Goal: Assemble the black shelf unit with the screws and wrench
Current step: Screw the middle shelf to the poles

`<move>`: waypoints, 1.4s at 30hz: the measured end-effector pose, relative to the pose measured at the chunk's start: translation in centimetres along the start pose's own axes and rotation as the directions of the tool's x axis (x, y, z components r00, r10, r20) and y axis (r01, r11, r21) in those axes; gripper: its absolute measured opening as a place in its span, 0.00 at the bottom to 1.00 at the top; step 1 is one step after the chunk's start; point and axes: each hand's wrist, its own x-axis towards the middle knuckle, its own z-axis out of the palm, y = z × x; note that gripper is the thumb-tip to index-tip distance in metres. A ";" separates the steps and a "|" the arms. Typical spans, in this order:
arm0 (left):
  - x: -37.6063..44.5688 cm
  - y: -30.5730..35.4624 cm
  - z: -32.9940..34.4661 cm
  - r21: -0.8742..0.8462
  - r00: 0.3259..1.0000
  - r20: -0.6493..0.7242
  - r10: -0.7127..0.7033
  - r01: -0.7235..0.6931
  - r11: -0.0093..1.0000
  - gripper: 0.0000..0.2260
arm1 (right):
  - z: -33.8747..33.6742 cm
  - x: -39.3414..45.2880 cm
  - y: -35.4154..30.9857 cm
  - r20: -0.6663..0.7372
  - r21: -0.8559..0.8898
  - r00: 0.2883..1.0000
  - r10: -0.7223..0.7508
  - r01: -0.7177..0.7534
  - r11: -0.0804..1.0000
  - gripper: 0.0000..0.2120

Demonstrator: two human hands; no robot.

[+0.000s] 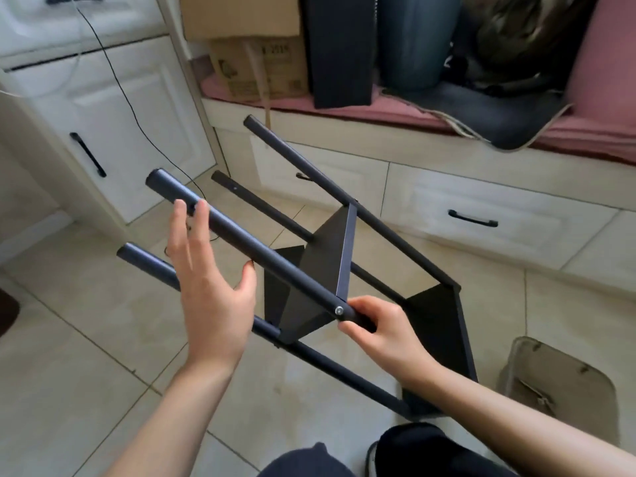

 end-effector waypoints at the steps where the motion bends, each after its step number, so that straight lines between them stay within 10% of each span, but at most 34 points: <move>1: 0.1 1.0 0.7 -0.186 0.994 -0.007 -0.112 0.109 0.976 0.42 | -0.5 -0.1 0.0 -0.023 0.031 1.000 0.002 -0.001 1.000 0.10; 4: 0.3 3.9 2.7 -0.583 0.911 0.140 -0.387 0.392 0.711 0.36 | -1.6 -0.6 0.4 -0.072 0.102 0.997 0.011 -0.003 0.995 0.09; 10: 0.9 6.9 5.4 -0.734 0.892 0.310 -0.330 0.445 0.513 0.16 | -3.8 -1.9 1.1 -0.107 0.127 0.994 0.001 0.013 0.992 0.09; 24: -1.2 15.6 11.3 -0.564 0.928 0.347 0.133 0.093 0.820 0.24 | -9.4 -5.0 2.4 -0.156 0.063 0.968 0.197 -0.190 0.980 0.11; 37: -1.8 17.8 12.2 -0.429 0.829 0.517 0.212 0.037 0.902 0.24 | -11.6 -6.2 5.7 -0.122 -0.145 0.982 0.143 -0.160 0.976 0.09; 42: -1.2 17.2 8.2 -0.201 0.788 0.300 0.538 -0.499 0.843 0.20 | -12.6 -6.7 6.9 -0.105 -0.246 0.988 0.115 -0.138 0.959 0.10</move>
